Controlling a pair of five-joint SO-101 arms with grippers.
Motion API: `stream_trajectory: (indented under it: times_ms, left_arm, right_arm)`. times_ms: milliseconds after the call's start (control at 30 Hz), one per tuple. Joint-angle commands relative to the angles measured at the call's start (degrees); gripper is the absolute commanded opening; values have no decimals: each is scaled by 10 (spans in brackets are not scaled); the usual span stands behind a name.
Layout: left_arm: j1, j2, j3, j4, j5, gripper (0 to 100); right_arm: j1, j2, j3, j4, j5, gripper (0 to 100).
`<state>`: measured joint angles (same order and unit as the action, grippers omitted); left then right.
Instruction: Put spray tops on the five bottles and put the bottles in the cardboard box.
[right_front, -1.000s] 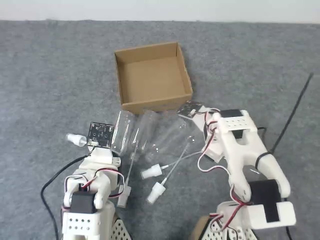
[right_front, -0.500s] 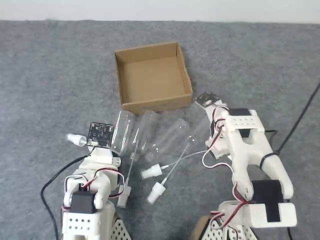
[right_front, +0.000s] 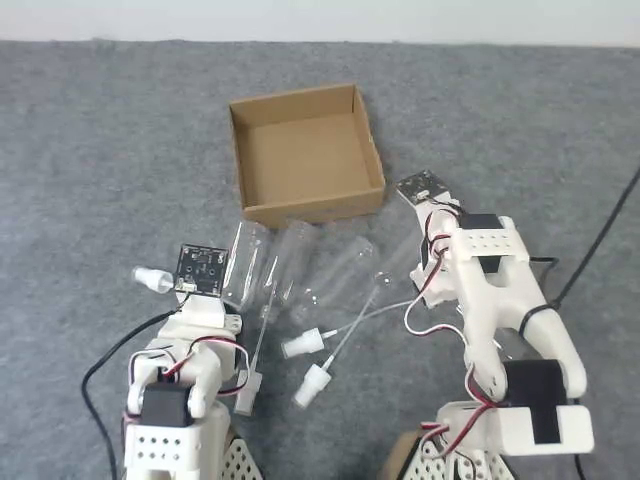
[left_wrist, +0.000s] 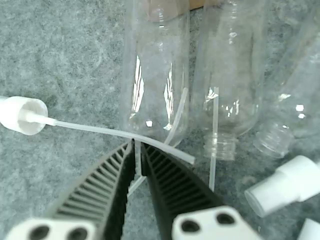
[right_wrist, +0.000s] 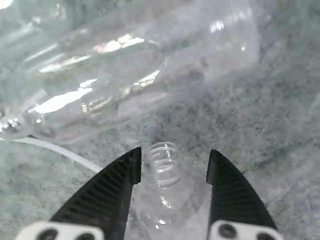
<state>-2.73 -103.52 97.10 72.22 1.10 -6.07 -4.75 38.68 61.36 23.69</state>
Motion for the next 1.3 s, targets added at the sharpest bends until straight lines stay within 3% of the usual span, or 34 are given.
stream_trajectory:
  times_ms: [0,167,533,967,1267]
  left_arm:
    - [-1,-8,-6,2,6,17]
    - [-1,-8,-6,2,6,17]
    - [-1,-8,-6,2,6,17]
    - [-1,-8,-6,2,6,17]
    - [-1,-8,-6,2,6,17]
  right_arm:
    - [2,-13,-34,-4,-6,258]
    - [2,-14,-33,0,-2,388]
    - [-17,-15,-69,87,31,388]
    - [-17,-19,-35,89,31,388]
    - [-17,-163,48,87,33,388]
